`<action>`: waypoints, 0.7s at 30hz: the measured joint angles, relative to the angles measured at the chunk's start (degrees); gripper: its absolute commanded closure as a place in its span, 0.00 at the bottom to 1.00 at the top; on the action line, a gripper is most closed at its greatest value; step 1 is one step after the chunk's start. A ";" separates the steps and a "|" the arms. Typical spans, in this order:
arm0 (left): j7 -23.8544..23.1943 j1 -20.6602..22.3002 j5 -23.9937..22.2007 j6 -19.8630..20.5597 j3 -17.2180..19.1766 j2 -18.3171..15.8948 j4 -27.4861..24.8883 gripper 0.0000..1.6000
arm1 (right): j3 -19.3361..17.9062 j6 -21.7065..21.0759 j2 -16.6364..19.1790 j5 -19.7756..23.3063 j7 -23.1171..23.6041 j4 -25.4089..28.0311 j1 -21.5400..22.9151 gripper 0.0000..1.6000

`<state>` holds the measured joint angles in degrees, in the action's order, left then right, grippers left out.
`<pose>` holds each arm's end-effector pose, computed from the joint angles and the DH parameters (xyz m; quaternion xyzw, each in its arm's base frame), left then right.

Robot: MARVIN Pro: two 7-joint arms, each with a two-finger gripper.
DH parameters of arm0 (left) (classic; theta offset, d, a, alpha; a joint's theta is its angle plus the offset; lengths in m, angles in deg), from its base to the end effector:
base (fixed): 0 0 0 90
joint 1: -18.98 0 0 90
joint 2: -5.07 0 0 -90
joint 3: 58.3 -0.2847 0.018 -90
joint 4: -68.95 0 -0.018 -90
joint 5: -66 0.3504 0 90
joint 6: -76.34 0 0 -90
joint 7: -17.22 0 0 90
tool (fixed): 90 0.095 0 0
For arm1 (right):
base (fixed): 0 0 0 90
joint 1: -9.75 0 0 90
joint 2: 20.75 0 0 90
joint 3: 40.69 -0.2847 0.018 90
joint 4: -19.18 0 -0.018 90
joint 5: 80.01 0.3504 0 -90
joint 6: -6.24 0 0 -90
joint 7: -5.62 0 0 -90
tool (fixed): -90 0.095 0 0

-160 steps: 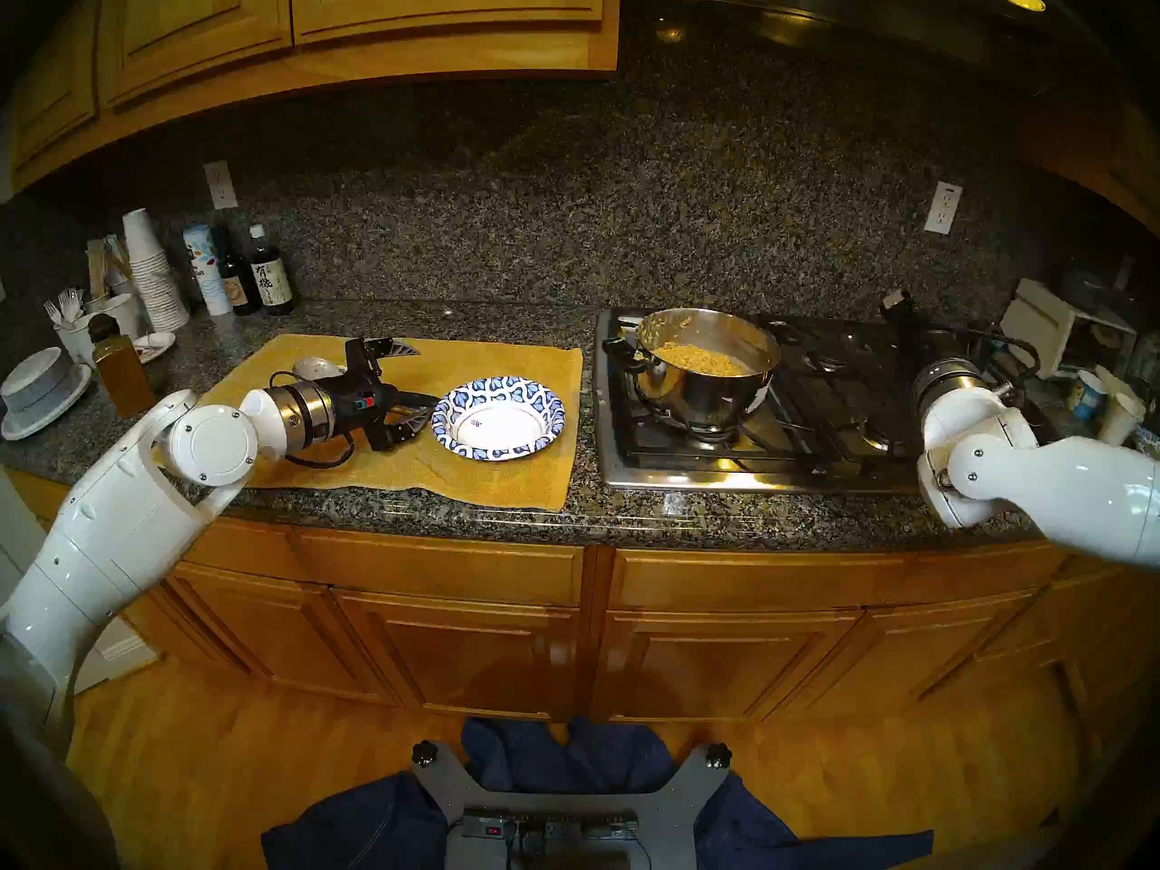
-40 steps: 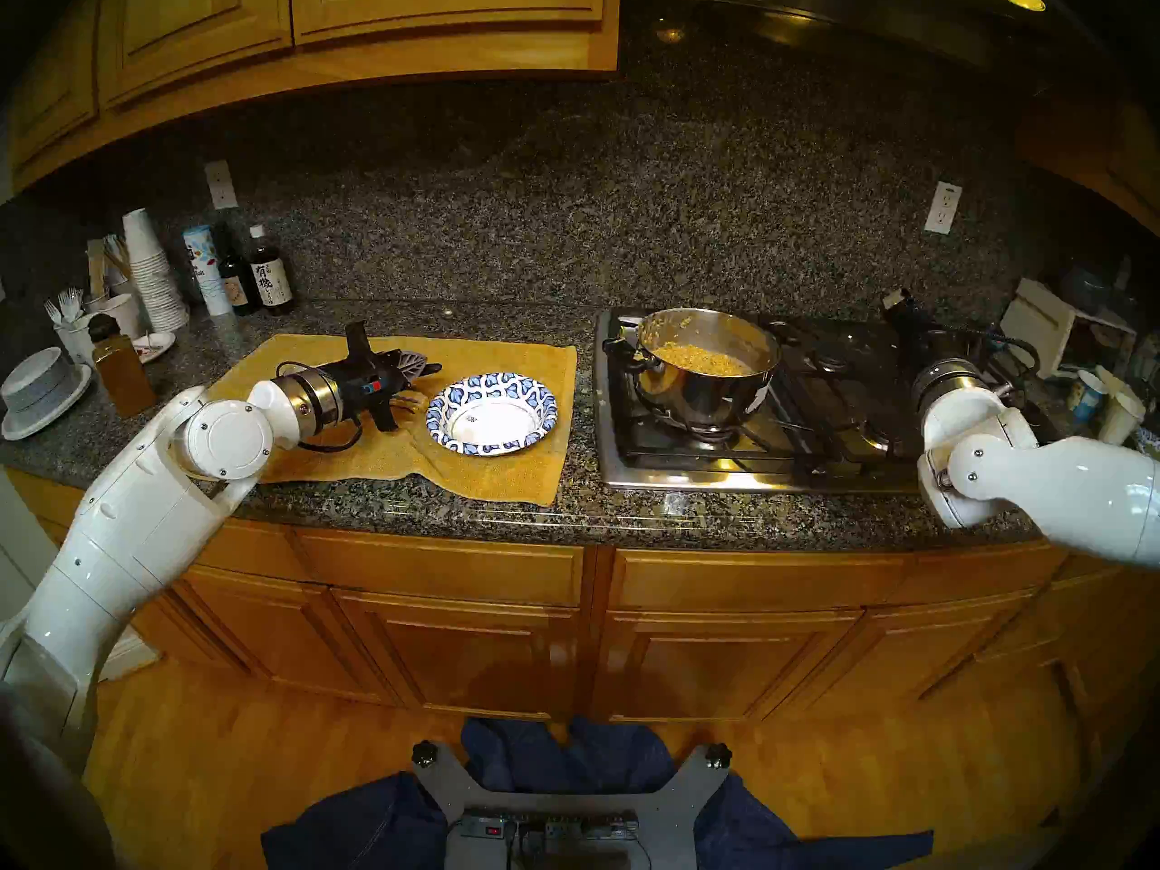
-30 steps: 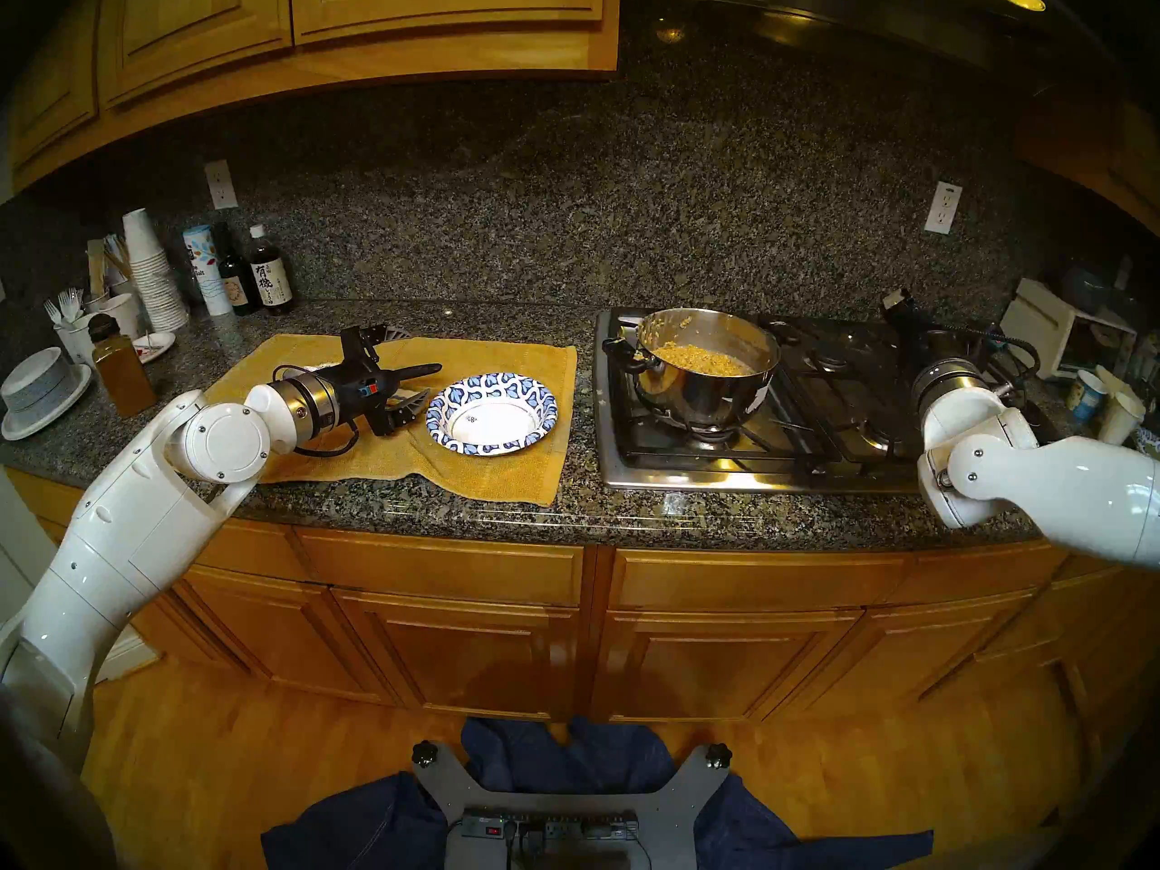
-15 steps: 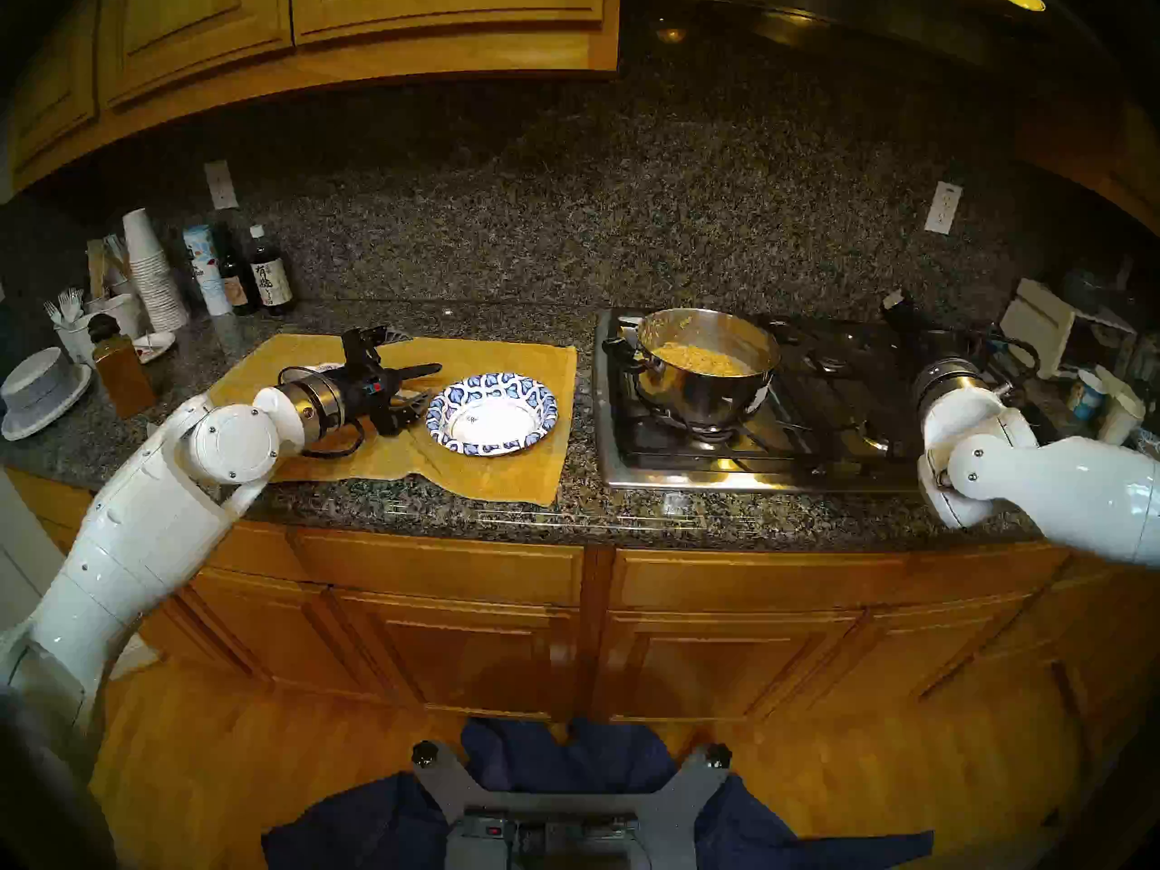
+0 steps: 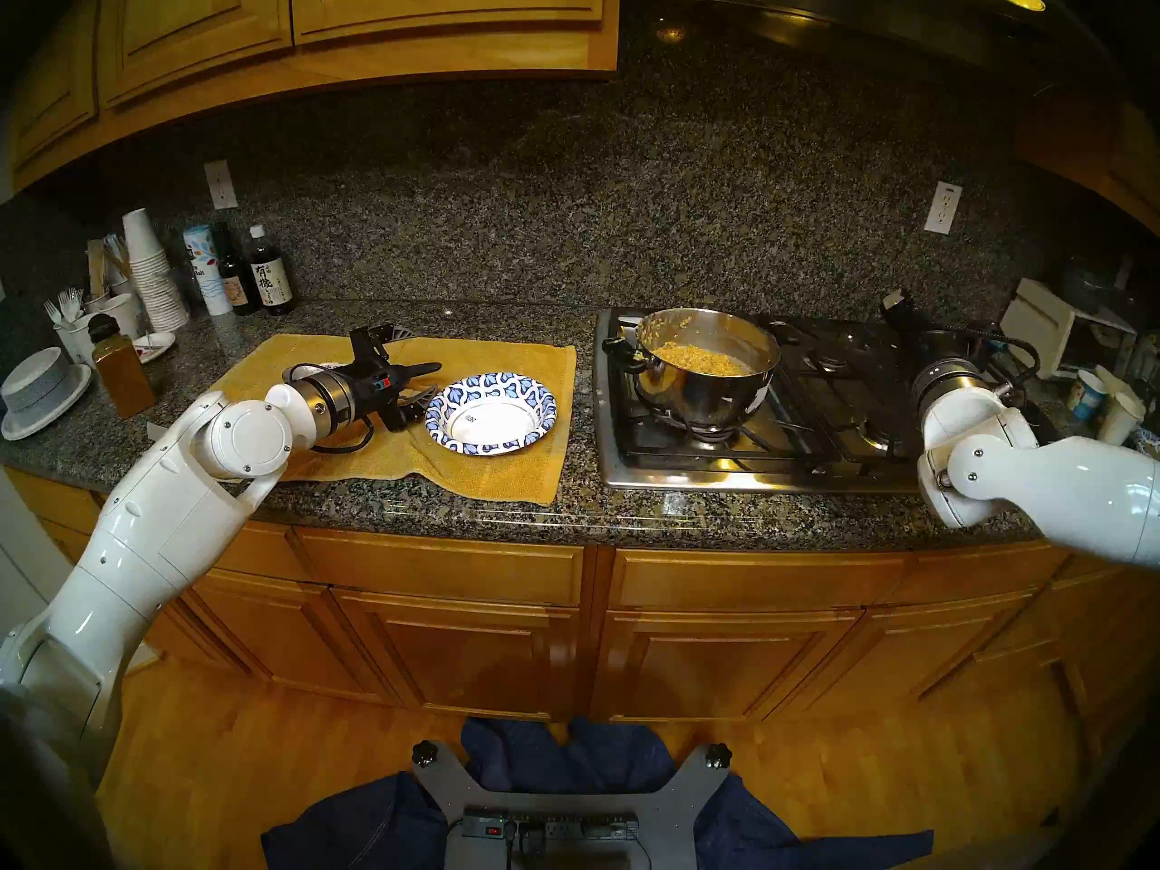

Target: Scoop oatmeal into bowl

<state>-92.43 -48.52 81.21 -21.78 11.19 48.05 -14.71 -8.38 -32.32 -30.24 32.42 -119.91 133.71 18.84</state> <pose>0.5247 0.1241 -0.1899 -0.5478 0.5487 -0.5913 0.2219 0.4267 -0.1388 -0.1287 -0.6044 0.3399 -0.7120 0.1105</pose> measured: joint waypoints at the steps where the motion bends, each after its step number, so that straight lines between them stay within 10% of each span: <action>1: -0.01 0.22 0.16 -0.12 -0.10 0.17 0.30 0.00 | 0.00 0.00 0.00 0.00 0.00 0.00 0.00 0.00; 21: -1.80 2.54 2.07 -0.70 -0.91 1.66 2.38 0.00 | 0.00 0.00 0.00 0.00 0.00 0.00 0.00 0.00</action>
<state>-94.23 -45.98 83.28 -22.48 10.27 49.71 -12.33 -8.38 -32.32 -30.25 32.42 -119.91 133.70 18.84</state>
